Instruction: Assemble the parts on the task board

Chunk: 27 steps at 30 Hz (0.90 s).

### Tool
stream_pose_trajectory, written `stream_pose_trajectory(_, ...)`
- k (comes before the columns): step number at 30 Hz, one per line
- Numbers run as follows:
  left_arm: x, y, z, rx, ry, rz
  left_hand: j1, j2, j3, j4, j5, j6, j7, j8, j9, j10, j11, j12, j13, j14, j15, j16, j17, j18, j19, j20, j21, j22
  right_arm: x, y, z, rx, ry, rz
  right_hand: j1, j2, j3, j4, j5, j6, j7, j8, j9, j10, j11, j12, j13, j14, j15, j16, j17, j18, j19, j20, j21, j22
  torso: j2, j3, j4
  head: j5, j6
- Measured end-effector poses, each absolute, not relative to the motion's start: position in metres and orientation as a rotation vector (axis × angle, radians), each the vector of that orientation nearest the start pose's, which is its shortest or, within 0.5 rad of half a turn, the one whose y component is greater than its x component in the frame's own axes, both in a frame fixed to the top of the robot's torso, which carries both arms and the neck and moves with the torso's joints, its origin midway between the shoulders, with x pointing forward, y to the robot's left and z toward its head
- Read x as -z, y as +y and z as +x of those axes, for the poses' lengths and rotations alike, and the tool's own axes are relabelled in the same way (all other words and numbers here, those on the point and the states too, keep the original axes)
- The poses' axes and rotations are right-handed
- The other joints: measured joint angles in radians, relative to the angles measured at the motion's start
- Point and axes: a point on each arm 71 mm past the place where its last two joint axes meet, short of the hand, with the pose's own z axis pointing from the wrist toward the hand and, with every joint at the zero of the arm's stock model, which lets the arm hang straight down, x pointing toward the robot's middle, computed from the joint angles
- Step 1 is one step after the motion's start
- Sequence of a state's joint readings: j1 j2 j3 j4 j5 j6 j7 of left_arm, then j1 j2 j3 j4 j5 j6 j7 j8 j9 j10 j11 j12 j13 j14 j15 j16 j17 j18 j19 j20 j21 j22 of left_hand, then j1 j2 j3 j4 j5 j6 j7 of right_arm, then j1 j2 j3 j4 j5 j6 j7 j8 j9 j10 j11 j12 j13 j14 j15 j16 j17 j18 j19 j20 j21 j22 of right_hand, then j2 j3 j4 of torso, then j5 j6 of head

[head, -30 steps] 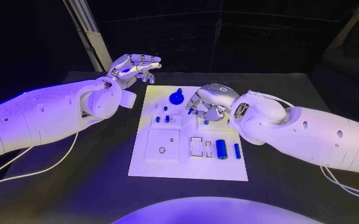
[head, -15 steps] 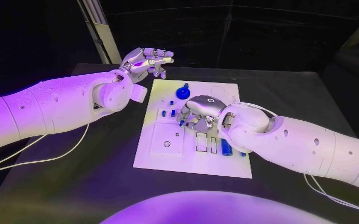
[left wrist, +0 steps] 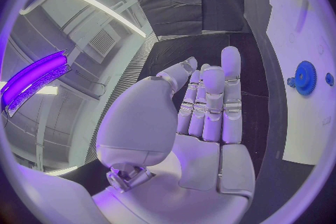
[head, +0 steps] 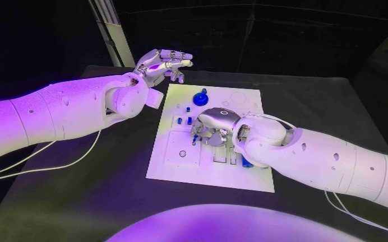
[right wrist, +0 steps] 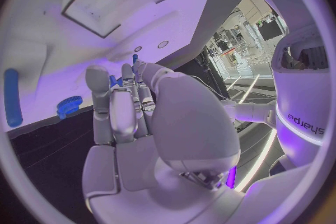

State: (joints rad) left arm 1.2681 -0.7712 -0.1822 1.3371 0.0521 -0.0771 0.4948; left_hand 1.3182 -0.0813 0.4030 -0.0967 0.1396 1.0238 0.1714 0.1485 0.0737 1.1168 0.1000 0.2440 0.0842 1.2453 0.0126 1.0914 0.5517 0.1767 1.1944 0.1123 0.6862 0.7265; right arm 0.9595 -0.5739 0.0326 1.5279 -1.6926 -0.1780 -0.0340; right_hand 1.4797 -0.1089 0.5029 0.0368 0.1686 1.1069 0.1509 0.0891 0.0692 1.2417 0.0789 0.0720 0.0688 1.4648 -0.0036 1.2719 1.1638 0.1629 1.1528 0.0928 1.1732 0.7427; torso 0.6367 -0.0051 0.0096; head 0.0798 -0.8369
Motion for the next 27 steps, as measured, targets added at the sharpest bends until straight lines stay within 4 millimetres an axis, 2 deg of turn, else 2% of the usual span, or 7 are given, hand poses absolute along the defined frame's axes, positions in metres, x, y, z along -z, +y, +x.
stream_pose_trajectory(27,0.198,0.222,0.5143,1.662,1.458,-1.049,0.0,0.0,0.0,0.0,0.0,0.0,0.0,0.0,0.0,-0.007,0.0,0.0,0.0,0.0,0.0,0.0,0.0,0.0,0.0,0.0,0.0,-0.001,0.2649,-0.0484,0.4085,-0.936,1.785,-0.556,0.0,0.0,0.0,0.0,-0.006,0.002,0.002,0.0,0.001,0.0,0.0,0.0,0.0,0.0,0.0,0.0,0.0,0.0,0.0,0.0,0.0,0.0,0.0,0.0001,-0.0001,0.009,-0.01)
